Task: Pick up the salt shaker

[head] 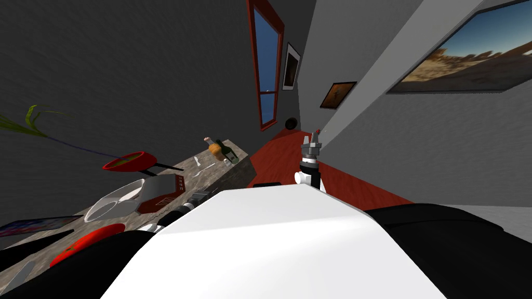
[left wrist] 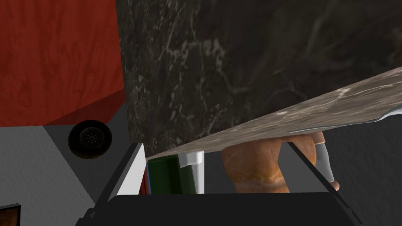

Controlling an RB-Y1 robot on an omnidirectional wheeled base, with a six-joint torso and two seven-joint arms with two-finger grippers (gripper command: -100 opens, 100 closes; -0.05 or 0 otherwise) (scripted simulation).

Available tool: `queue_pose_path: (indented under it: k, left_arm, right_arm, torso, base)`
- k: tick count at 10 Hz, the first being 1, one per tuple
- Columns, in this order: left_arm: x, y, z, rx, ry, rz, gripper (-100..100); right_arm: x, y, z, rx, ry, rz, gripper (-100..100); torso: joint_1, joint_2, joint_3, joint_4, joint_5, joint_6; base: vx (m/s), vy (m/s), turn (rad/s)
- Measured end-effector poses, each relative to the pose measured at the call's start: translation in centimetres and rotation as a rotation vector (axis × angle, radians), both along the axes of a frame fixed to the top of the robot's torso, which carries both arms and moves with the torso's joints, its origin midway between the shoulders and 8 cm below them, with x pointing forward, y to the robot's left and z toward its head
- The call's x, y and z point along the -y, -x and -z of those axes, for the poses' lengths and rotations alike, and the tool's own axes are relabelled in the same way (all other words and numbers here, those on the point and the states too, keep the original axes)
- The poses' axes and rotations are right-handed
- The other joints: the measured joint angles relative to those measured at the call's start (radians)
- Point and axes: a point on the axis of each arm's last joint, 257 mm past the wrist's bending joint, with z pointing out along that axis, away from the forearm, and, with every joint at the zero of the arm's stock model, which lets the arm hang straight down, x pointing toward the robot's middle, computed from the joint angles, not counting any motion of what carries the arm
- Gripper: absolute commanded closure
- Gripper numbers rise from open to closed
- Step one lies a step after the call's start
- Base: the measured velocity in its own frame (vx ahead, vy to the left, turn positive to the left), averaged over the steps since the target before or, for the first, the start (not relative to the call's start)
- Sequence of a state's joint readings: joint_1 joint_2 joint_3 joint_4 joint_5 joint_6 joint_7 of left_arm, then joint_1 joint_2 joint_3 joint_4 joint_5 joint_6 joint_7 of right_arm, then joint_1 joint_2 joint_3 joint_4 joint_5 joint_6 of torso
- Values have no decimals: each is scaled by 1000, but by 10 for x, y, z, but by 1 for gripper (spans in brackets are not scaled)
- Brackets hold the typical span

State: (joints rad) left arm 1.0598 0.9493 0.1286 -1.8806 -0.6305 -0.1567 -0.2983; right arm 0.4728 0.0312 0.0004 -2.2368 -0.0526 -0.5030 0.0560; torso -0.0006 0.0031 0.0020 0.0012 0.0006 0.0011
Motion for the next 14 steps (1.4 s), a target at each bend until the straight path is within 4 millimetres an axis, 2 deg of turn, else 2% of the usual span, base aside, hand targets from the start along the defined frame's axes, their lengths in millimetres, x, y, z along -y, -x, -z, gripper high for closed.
queue_pose_path:
  k: [6,11,14]
  left_arm:
    - [9,39,-10,-108,-33,82,-100]
    - [12,62,-22,-196,-48,130,-100]
    - [12,68,-28,-238,-49,148,-100]
  right_arm:
    - [0,0,0,0,0,0,0]
    - [0,0,0,0,0,0,0]
    - [0,0,0,0,0,0,0]
  torso:
    - [0,-5,-3,-1,0,0]
    - [1,-10,-6,-2,0,1]
    - [1,-11,-7,-3,0,1]
  base:
    - [-37,32,-25]
    - [40,48,-84]
    - [67,40,-107]
